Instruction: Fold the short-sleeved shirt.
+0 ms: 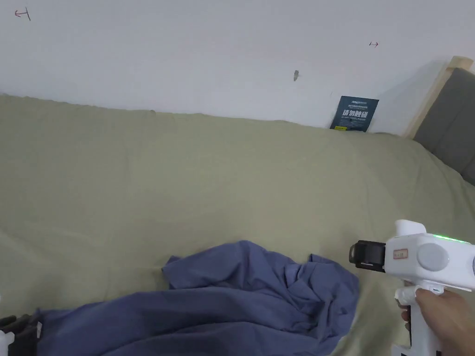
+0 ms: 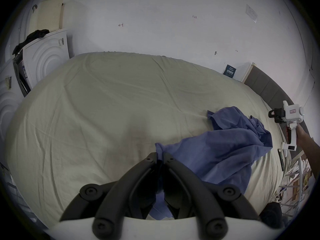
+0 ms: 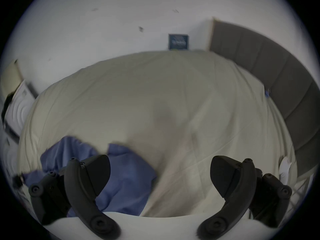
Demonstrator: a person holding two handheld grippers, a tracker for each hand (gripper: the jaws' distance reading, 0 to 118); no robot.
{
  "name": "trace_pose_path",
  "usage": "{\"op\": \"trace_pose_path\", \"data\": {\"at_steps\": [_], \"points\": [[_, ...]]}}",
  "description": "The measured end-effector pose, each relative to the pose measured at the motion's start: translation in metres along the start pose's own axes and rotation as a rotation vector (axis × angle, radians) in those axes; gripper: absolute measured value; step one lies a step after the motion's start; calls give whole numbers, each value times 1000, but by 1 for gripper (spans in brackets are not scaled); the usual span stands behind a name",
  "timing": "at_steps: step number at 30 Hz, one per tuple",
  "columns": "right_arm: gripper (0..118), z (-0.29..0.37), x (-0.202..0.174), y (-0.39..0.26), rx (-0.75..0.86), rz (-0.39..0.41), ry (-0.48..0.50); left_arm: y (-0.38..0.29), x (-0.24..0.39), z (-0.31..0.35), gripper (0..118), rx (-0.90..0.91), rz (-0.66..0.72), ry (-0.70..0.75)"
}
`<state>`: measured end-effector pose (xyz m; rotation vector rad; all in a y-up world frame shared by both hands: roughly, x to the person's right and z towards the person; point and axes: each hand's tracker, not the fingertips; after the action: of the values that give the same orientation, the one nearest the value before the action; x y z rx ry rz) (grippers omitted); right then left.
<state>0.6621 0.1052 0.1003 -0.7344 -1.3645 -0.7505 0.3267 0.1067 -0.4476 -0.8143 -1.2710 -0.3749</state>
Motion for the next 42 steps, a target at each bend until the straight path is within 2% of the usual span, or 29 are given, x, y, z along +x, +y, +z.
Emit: {"op": "trace_pose_path", "data": {"at_steps": [3,5,6,7,8,9,10,12,14,16,19,27,30,37,42], "points": [[115,-26,5,-4,-89,-48,-11,1,-1,-7,4,0,15,4],[115,-37,0,-11,-121,-7,-22,2,-6,-16,4,-11,17,18],[109,-42,-3,-16,-147,25,-30,2,-7,-19,4,-14,23,22],[92,-42,-9,-23,-170,54,-25,3,-8,-20,4,-18,30,25],[60,-42,-11,-28,-178,83,-9,3,-7,-21,4,-18,38,29],[23,-41,-13,-32,-178,107,7,4,-5,-22,4,-17,43,27],[19,-39,-13,-34,-171,93,48,5,-5,-24,4,-20,55,23],[8,-31,-15,-35,-147,81,32,7,-8,-28,4,-9,101,-18],[6,-22,-13,-34,-133,107,29,9,-14,-33,4,-24,107,-24],[5,-7,-9,-30,-94,92,51,12,-14,-31,4,-1,118,-32],[5,19,-6,-23,-34,85,85,23,-7,-16,3,88,57,6],[5,125,-11,2,169,70,168,74,-1,45,2,187,35,6],[5,171,-13,19,257,85,184,102,0,77,2,257,25,23],[5,271,-12,78,442,40,247,184,-6,156,2,436,62,29],[5,343,-21,136,600,42,270,255,4,209,2,569,-4,87]]}}
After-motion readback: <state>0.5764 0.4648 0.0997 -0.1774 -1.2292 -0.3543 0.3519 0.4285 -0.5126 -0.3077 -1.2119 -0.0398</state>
